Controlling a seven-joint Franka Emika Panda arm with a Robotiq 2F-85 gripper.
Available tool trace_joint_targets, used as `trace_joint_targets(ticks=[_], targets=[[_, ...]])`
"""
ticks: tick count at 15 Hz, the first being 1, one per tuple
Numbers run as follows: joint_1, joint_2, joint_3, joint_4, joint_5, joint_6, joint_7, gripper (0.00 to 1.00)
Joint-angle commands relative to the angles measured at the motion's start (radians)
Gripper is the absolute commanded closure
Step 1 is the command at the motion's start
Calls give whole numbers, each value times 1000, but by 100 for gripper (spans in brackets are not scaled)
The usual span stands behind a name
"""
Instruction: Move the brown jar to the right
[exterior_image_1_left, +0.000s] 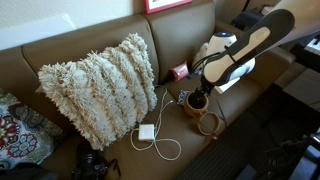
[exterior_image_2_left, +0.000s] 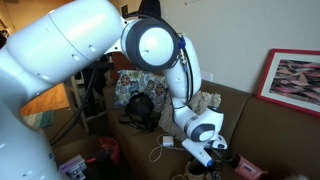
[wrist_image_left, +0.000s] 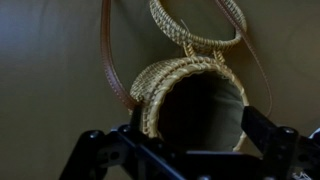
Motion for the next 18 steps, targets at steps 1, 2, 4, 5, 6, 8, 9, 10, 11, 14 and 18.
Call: trace_joint_targets(ticks=[1,2,4,5,6,8,9,10,11,14,18], targets=[[2,7,-6,20,28,-21,-27,0],[0,12,-5,26,29,-25,-29,0],[-3,17,-5,32,30,-27,-30,0],[-1,20,-10,35,29,-24,-27,0],[-2,23,-11,38,28,-24,-30,0],[0,41,-19,55,27,-31,-27,0],[0,49,-24,65,28,-40,-24,0],[3,61,-32,83,28,-56,-18,0],[6,77,-41,103,27,-70,-15,0],[12,143,-54,180,27,-120,-9,0],[13,204,-59,254,21,-152,-16,25]])
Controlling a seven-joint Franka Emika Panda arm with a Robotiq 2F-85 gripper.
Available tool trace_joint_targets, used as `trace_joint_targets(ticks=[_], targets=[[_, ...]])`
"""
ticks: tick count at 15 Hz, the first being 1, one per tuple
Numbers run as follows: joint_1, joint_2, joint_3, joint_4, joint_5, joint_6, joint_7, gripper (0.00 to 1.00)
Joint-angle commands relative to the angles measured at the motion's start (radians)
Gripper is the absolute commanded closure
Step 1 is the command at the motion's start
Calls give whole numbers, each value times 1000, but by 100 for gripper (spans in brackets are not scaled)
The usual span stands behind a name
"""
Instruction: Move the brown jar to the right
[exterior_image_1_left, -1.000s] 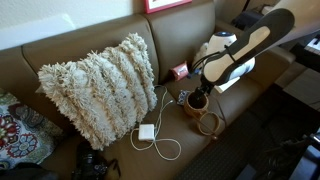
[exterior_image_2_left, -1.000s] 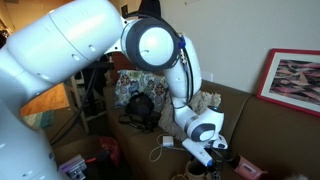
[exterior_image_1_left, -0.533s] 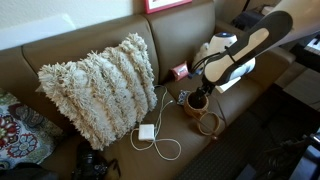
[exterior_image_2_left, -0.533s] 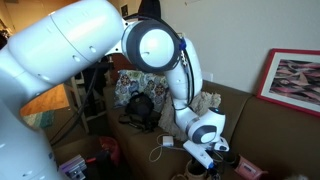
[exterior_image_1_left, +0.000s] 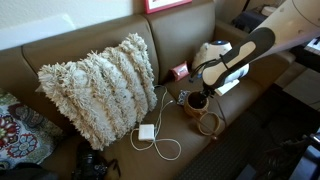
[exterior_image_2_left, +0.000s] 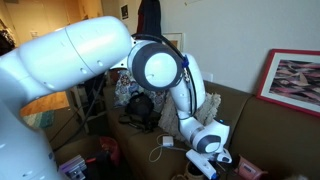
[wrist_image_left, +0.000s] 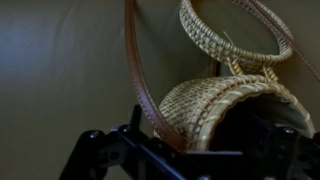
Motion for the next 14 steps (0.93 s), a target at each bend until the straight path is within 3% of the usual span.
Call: trace_joint_targets(ticks=[1,6,11,14], targets=[[12,67,-13,99,21,-51,-18,28],[11,91,-11,142,21,-59,-19,62],[4,-7,7,39,17,7,-41,96],[3,-150,24,-118,10,124,-58,94]])
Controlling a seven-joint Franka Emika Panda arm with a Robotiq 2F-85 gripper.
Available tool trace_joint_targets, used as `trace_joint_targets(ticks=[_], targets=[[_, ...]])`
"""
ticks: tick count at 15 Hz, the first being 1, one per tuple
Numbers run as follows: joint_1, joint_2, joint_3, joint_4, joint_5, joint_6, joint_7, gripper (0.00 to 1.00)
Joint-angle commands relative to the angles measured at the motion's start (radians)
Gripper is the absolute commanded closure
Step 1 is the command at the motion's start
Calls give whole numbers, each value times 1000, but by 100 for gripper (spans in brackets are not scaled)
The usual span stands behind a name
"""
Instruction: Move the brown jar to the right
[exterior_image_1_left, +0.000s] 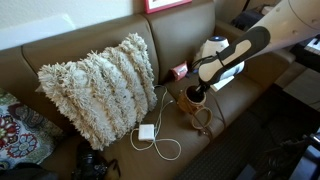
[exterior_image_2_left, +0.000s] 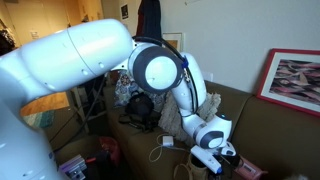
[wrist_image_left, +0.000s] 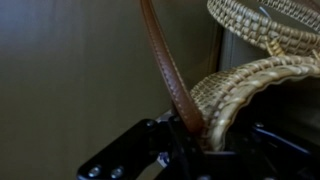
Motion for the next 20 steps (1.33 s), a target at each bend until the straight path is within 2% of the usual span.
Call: trace_joint_targets(ticks=[1,6,10,16,20], targets=[[1,-203,17,-226,8,130,-39,94],[40,-441,-10,-447,1,277,2,94],[23,-551,-26,-486,21,248,21,94],[-133,-681,-49,-457,139,150,0,94],[-192,-662,-110,-396,180,76,4,94]])
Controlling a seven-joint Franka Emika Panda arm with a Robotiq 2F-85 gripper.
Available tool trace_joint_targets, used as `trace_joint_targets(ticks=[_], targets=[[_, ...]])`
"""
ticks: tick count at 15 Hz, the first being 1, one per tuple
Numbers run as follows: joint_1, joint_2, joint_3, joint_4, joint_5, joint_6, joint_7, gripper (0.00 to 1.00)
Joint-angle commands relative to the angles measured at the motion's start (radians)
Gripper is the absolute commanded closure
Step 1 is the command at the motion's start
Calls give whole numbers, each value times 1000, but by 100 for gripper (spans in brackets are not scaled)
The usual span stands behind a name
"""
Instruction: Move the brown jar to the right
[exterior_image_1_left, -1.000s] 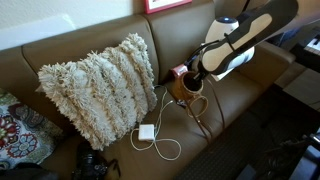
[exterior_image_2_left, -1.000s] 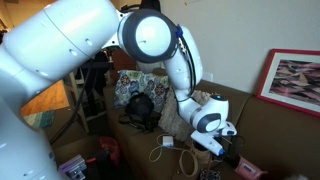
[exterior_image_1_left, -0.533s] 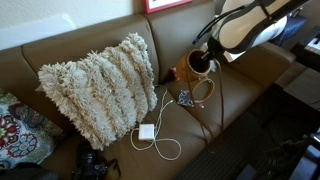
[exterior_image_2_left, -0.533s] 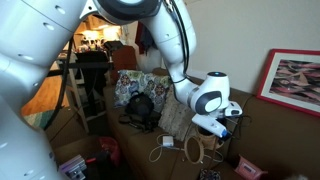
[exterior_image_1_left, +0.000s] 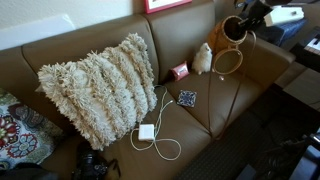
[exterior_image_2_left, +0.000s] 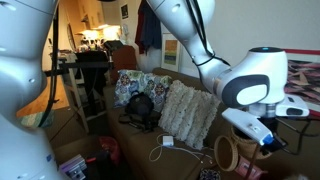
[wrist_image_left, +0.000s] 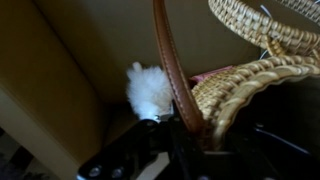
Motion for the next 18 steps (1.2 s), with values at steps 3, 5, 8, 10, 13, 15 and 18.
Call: trace_joint_targets(ticks=[3,5,8,10,13,15,18], targets=[[-53,98,-56,108,48,-131,-12,94],[-76,173,-50,158,66,-155,-23,94],[-108,299,-29,251,91,-173,-39,94],[-123,383,-18,316,94,-187,-42,94],[-140,515,-9,435,92,-233,-37,94],[-152,602,-5,521,91,-282,-39,94],[-169,721,-2,644,91,-358,-38,94]])
